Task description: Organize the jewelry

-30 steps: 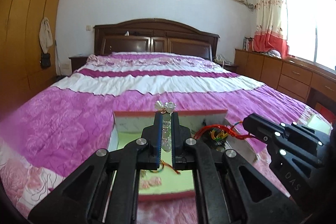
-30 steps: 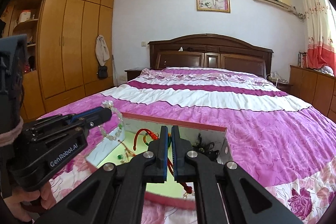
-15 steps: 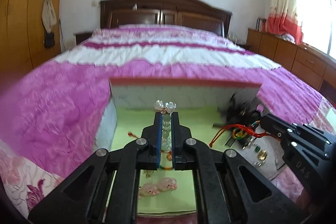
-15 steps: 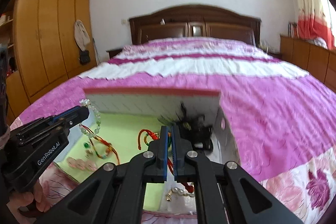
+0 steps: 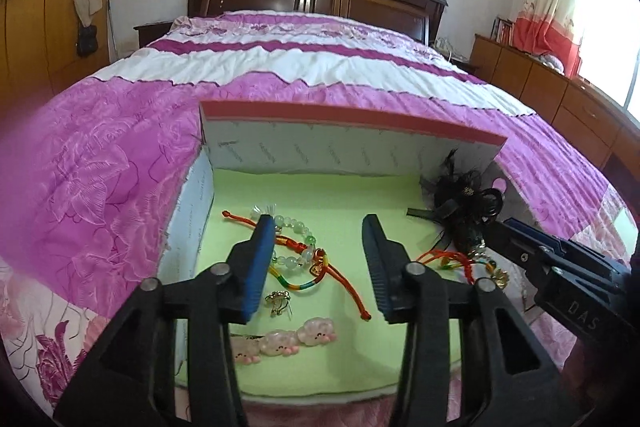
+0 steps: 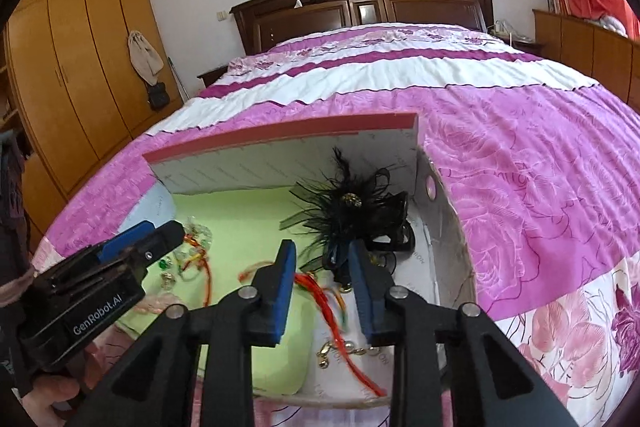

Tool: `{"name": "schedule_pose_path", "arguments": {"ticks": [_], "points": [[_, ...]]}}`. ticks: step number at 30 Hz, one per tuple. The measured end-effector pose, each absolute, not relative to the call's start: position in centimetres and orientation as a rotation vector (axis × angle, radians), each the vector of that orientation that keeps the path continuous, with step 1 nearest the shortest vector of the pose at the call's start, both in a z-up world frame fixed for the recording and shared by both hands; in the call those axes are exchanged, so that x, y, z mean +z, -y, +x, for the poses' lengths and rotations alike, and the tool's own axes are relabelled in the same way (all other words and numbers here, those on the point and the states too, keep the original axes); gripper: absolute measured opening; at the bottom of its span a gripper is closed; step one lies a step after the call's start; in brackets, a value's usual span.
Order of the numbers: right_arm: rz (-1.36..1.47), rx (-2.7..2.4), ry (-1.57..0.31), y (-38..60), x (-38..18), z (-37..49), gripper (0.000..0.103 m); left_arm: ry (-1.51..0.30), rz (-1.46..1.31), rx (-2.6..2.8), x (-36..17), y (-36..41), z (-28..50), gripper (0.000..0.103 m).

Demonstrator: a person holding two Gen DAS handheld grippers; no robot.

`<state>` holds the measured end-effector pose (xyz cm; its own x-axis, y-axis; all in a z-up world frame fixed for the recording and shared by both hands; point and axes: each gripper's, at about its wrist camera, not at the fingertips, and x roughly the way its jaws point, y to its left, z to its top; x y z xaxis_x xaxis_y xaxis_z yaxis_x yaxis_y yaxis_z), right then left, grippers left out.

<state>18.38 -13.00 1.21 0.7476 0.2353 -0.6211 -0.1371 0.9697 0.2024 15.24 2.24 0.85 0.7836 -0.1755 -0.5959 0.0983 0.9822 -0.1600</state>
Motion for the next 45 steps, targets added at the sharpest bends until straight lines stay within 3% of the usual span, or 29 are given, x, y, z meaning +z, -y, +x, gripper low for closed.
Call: {"name": "schedule_pose_path", "arguments": {"ticks": [3, 14, 24, 45], "points": [[0.154, 0.222, -0.688, 13.0, 2.1, 17.6, 0.041, -0.649, -0.125, -0.154, 1.7, -2.3, 14.5, 0.042], [0.143, 0.255, -0.587, 13.0, 5.8, 12.8, 0.051, -0.588, -0.147, -0.156, 4.2, -3.2, 10.5, 0.053], [0.12, 0.252, -0.52, 13.3, 6.7, 7.9, 0.067, -0.587, -0.166, -0.149, 4.5, -3.1, 7.4, 0.067], [0.127, 0.186, -0.598, 15.0, 2.1, 5.1, 0.072, -0.631, -0.073, -0.062, 1.7, -1.8, 4.7, 0.075]]}}
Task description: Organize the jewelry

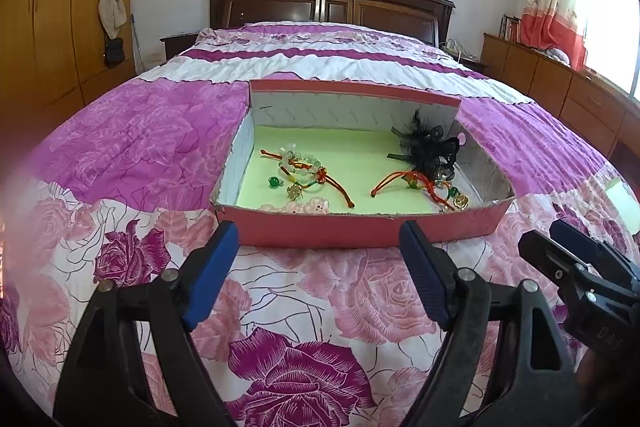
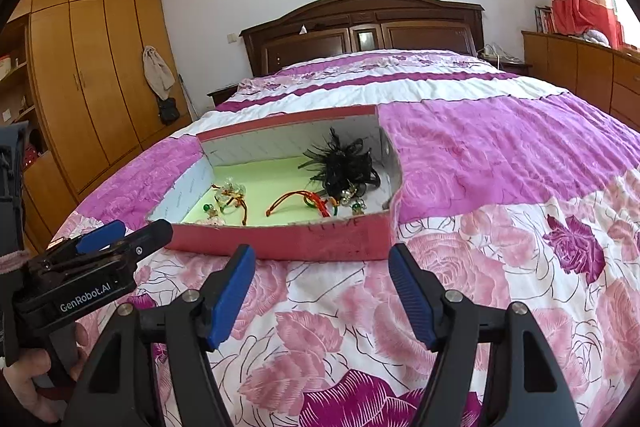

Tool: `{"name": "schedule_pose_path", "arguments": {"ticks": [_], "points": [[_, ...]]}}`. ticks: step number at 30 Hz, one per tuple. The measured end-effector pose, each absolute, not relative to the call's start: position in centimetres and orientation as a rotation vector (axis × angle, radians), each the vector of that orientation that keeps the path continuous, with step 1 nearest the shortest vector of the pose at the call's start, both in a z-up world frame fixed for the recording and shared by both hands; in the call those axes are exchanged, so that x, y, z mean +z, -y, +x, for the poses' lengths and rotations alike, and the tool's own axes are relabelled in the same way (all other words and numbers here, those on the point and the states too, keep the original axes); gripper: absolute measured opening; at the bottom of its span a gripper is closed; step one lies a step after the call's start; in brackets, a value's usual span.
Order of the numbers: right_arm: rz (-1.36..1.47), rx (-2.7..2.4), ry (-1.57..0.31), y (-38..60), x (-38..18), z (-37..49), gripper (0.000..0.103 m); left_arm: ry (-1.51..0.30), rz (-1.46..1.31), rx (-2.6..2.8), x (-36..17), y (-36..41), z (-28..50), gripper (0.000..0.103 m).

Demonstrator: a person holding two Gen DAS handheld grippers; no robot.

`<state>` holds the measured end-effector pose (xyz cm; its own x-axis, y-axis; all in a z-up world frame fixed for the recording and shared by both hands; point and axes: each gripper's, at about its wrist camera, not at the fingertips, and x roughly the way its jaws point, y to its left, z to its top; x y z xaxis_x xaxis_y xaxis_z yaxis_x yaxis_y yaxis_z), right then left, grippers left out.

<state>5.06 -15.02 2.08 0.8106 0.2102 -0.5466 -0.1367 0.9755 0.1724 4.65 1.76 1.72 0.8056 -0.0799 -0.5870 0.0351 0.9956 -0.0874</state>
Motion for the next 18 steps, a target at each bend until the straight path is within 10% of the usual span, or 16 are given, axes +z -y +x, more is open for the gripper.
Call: {"name": "schedule_pose_path", "arguments": {"ticks": [18], "points": [[0.126, 0.186, -0.604, 14.85, 1.74, 4.98, 0.072, -0.631, -0.067, -0.048, 1.54, -1.66, 4.39, 0.075]]}}
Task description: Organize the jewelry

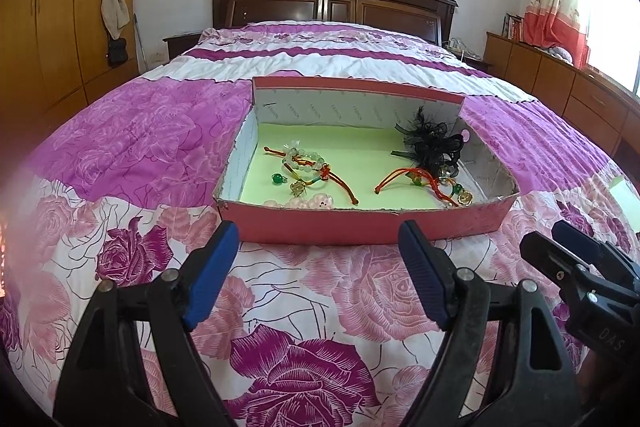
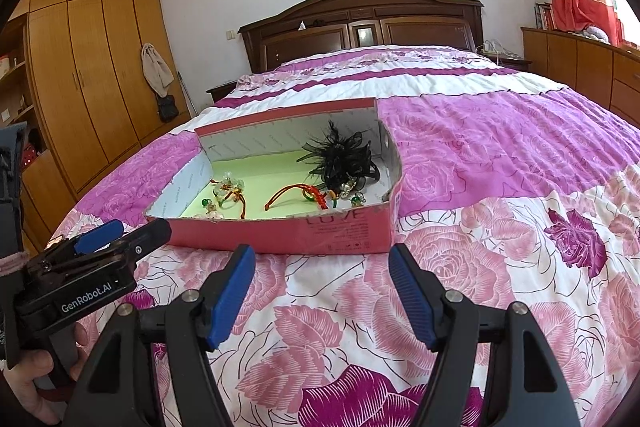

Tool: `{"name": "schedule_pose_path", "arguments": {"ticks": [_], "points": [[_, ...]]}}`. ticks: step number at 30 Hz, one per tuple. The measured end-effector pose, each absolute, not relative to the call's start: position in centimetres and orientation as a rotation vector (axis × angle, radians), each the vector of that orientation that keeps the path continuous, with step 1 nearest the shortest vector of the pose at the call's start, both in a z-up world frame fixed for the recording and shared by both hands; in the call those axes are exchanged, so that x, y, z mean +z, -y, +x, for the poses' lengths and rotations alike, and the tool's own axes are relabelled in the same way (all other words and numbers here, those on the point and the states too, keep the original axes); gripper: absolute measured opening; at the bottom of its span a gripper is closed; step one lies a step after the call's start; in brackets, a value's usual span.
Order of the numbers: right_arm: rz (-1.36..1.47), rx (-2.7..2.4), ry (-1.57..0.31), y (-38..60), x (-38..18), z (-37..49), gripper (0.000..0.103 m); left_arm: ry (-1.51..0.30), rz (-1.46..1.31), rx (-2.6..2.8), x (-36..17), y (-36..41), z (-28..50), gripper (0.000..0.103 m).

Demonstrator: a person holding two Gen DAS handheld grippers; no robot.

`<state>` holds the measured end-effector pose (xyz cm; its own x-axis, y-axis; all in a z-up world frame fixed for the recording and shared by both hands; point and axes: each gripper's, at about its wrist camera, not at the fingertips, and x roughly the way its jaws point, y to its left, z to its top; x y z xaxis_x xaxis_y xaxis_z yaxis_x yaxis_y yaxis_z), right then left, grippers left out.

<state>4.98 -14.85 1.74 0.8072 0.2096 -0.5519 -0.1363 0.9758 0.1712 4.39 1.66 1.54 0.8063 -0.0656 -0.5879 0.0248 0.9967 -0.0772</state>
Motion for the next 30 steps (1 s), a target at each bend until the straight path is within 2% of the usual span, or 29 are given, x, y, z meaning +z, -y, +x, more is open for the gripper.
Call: {"name": "schedule_pose_path", "arguments": {"ticks": [30], "points": [[0.126, 0.186, -0.608, 14.76, 1.65, 5.01, 0.072, -0.629, -0.065, -0.047, 1.61, -1.52, 4.44, 0.075]]}}
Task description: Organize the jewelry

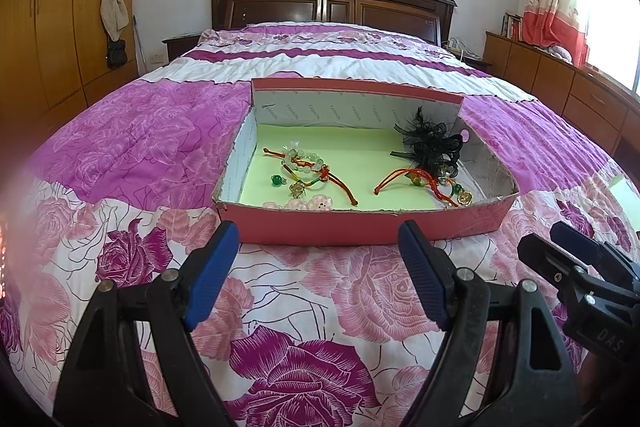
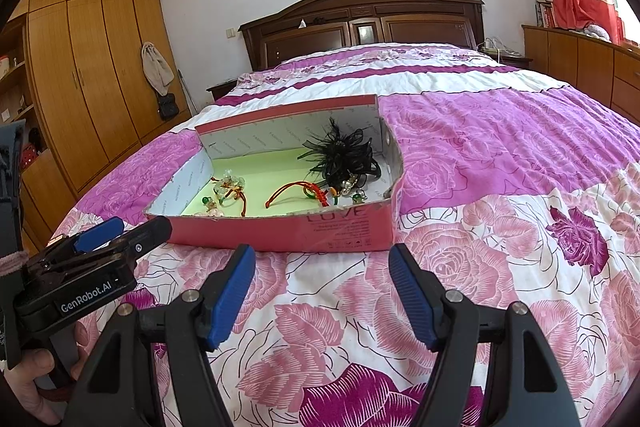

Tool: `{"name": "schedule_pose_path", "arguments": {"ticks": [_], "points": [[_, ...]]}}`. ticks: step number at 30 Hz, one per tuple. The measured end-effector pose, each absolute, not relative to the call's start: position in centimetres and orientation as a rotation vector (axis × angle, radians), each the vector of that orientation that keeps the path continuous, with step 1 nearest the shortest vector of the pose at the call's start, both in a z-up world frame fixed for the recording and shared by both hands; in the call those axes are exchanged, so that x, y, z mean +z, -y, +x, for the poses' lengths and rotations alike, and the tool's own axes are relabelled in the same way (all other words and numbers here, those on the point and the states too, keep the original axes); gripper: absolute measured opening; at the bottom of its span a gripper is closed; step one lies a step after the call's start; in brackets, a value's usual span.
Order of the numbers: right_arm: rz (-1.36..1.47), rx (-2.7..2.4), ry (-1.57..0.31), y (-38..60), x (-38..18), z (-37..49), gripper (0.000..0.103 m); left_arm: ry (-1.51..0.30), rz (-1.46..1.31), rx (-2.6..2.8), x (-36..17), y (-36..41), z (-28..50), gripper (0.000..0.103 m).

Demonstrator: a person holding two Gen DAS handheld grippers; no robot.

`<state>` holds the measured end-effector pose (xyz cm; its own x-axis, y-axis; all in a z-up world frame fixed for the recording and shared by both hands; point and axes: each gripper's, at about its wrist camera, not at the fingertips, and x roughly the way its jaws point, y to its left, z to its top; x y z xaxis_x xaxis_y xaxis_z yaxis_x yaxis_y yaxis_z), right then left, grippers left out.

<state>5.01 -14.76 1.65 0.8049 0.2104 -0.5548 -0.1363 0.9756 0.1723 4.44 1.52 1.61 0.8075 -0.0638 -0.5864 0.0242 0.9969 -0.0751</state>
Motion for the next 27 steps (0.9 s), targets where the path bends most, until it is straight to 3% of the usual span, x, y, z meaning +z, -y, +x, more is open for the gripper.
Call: {"name": "schedule_pose_path", "arguments": {"ticks": [27], "points": [[0.127, 0.186, -0.611, 14.72, 1.61, 5.0, 0.072, -0.634, -0.063, -0.046, 1.54, -1.68, 4.57, 0.075]]}}
